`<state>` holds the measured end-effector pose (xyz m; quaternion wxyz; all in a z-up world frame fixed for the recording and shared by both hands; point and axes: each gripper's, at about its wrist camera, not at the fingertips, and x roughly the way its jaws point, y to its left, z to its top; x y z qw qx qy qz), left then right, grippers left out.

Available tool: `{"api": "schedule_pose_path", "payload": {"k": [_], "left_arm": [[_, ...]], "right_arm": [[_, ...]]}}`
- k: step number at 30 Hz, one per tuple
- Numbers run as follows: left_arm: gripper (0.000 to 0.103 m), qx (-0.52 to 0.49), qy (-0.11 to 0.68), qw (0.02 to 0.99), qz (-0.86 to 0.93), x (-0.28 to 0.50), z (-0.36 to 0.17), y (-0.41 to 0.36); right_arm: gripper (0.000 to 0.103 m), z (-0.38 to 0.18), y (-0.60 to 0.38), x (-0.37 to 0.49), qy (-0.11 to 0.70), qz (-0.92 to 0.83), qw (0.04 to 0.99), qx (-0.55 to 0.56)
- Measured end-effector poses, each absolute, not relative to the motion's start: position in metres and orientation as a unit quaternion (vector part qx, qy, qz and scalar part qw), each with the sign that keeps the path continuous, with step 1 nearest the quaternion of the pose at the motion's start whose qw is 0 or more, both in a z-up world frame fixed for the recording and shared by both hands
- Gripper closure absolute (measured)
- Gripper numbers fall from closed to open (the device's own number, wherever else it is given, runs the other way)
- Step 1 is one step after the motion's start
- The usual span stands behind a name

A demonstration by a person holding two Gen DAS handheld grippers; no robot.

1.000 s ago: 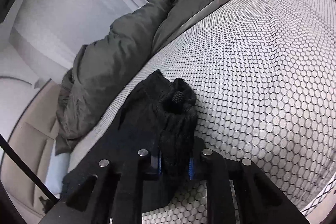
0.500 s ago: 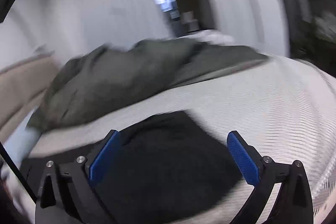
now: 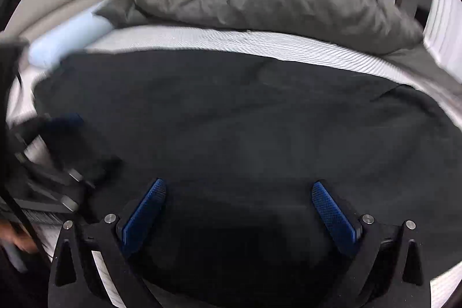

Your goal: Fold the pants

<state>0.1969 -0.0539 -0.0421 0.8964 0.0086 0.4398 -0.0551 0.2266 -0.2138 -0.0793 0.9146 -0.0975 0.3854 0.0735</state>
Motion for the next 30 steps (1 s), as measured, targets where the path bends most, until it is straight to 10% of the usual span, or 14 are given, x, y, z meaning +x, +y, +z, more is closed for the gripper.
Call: {"api": "schedule_pose_path", "payload": {"k": [12,20,30], "left_arm": [[0.001,-0.001,0.452,0.891,-0.045,0.199,-0.051,-0.038],[0.001,-0.042,0.434,0.897,-0.066,0.209,-0.021,-0.033],[0.001,0.025,0.489,0.867,-0.090,0.265,-0.055,-0.054]], "right_arm": [[0.001,-0.052,-0.422,0.217,0.381,-0.140,0.914,0.016],[0.000,-0.020,-0.311,0.213,0.327,-0.020,0.943,-0.062],[0.000,-0.081,-0.202,0.292,0.455,0.098,0.876,-0.128]]}}
